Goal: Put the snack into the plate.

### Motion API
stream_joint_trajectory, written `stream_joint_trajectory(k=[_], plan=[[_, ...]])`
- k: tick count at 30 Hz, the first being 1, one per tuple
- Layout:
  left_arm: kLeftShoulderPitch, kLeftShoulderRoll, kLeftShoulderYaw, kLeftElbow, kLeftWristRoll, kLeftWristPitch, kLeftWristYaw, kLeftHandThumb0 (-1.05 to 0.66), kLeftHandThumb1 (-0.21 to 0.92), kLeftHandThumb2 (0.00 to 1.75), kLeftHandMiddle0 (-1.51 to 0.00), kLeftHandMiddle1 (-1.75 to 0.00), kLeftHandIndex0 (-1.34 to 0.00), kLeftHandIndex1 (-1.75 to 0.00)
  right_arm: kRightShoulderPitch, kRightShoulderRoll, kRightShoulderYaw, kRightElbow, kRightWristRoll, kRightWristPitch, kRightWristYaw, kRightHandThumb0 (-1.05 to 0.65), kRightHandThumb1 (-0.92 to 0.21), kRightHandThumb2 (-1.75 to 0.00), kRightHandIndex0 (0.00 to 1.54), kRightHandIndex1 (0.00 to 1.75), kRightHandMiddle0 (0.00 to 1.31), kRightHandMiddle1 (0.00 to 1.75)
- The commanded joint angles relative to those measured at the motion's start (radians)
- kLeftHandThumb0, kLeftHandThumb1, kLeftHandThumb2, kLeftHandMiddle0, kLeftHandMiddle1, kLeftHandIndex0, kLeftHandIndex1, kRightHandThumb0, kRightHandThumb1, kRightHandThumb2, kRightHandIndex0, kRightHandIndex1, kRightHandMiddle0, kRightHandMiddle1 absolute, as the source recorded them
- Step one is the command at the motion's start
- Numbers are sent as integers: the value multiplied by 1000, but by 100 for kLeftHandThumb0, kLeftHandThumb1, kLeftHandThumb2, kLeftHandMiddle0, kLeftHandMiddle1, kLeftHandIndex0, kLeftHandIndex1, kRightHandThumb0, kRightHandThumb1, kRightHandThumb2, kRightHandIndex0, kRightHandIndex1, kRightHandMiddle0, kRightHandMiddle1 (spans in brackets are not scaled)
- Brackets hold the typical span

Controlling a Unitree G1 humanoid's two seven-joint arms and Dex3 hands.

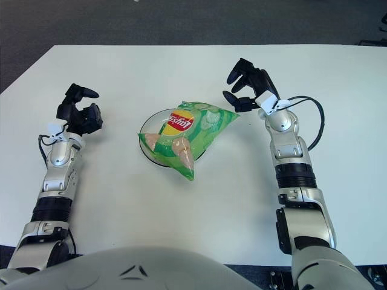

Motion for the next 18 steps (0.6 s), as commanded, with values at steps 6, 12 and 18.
stream_joint_trajectory(k=[6, 12, 18], plan=[[157, -86, -18, 60, 3, 15, 17, -41, 53, 105, -134, -175, -44, -175, 8, 58, -111, 198, 184, 96, 23, -1, -31, -124, 68, 148, 47, 175], [161, -89, -13, 50, -1, 20, 17, -41, 52, 106, -134, -175, -45, -175, 19, 102, -173, 157, 258, 253, -36, -1, -19, -137, 81, 146, 51, 175], [163, -87, -9, 46, -1, 28, 19, -41, 53, 106, -134, -175, -44, -175, 58, 158, -228, 90, 329, 399, -97, -1, -5, -153, 91, 147, 60, 175]])
